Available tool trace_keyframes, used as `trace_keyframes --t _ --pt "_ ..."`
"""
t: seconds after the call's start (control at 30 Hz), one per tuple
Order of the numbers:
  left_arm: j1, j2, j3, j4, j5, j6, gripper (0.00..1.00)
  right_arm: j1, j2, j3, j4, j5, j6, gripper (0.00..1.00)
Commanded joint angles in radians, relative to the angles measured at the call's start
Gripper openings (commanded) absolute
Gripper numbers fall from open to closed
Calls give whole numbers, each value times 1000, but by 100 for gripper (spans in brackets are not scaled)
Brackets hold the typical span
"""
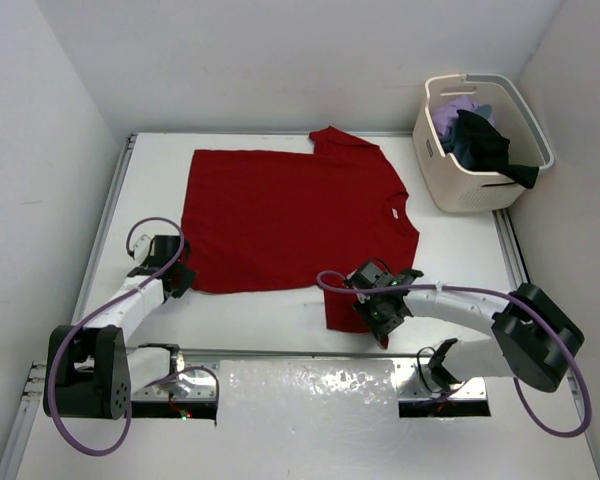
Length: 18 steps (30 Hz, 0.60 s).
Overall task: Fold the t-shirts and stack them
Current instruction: Grap the side of the flattened tshirt closest away from the robot with both arms
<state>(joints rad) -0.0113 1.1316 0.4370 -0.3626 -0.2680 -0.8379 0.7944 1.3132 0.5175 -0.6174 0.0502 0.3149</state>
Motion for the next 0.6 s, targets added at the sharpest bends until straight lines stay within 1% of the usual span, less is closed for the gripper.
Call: trace_keyframes --t 0.0,0.03,0.07,0.1,0.2,0.27,0.33,0.43,0.5,0.53,0.57 --pt "4 -16 3 31 6 8 0 2 8 -10 105 46 24 29" --pt "5 -16 2 36 15 11 0 3 4 -4 107 51 21 21" --pt "5 -18 9 34 22 16 0 2 1 4 108 56 18 7" --pt "4 -18 9 48 32 22 0 3 -2 21 107 72 19 0" --pt "5 -23 16 76 58 26 0 2 -22 65 97 108 16 0" --pt "4 -20 26 94 84 26 0 -1 -25 96 85 174 10 0" --pt "4 -18 43 99 92 22 0 -15 -22 144 76 206 -5 0" --pt "5 -16 65 131 102 16 0 -67 -17 199 88 192 -20 0" --pt "5 -12 80 165 105 11 0 -125 -14 229 105 180 -36 0" --pt "5 0 101 177 108 7 0 -126 -12 239 110 175 -40 0" --pt "5 10 117 183 104 5 0 -171 -3 268 113 159 -52 0"
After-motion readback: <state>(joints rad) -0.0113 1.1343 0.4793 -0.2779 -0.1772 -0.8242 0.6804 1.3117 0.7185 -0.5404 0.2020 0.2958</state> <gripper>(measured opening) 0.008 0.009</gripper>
